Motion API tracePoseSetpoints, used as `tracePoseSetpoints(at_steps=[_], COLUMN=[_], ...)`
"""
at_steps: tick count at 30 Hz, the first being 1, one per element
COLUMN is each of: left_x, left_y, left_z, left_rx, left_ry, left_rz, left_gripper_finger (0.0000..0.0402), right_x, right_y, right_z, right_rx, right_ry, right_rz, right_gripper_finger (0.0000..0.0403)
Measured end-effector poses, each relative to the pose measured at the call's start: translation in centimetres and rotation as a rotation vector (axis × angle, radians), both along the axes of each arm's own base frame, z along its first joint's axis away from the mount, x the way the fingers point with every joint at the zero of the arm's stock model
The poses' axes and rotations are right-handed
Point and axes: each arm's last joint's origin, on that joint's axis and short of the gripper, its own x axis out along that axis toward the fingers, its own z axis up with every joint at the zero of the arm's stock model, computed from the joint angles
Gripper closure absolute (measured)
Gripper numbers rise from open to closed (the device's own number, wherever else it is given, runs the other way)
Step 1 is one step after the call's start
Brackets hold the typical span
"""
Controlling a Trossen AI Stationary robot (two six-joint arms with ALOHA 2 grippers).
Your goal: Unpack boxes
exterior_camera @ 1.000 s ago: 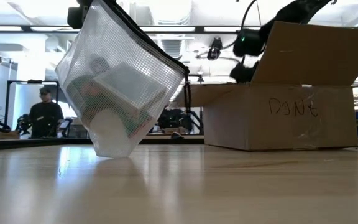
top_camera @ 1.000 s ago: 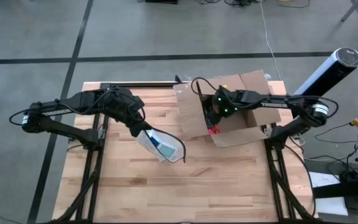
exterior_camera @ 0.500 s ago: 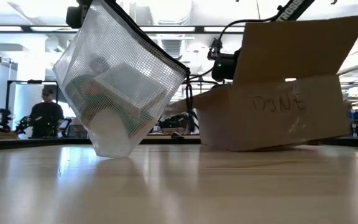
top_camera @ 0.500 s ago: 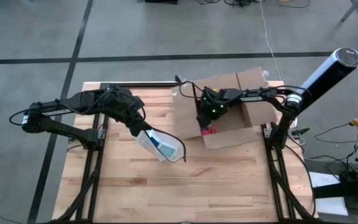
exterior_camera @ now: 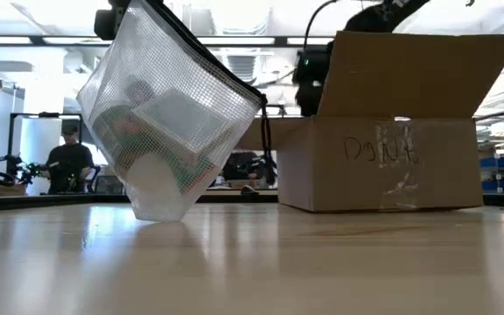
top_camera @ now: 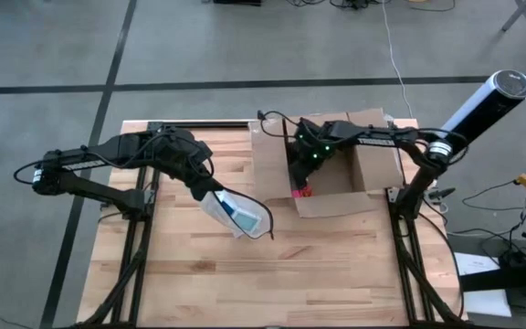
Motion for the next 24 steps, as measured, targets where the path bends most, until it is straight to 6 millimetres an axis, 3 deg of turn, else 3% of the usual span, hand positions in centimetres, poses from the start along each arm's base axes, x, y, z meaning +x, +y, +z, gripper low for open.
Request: tracePoseSetpoints(at_steps=[9,14,19,24], left_x=[0.0,0.0,0.0,0.0], left_y=[0.0,0.0,0.0,0.0], left_z=[0.0,0.0,0.0,0.0], left_rx=[0.015,0.018,0.018,0.019], left_ry=[-0.003,-0.004,-0.004,-0.005], left_rz=[-0.012,-0.015,-0.015,-0.015], left_gripper_finger=[0.0402,0.0402,0.0402,0.0402], right_x=[-4.3,-6.2,-6.6,-5.9], right_y=[2.5,3.5,3.5,3.1], right_z=[7.3,10.3,10.9,9.8], right_rx=[0.043,0.03,-0.093,-0.171], right_ry=[-0.186,-0.294,-0.297,-0.249], right_rz=[-0.01,-0.032,0.001,0.127], right_gripper_finger=[0.0403,0.0403,0.0403,0.0402])
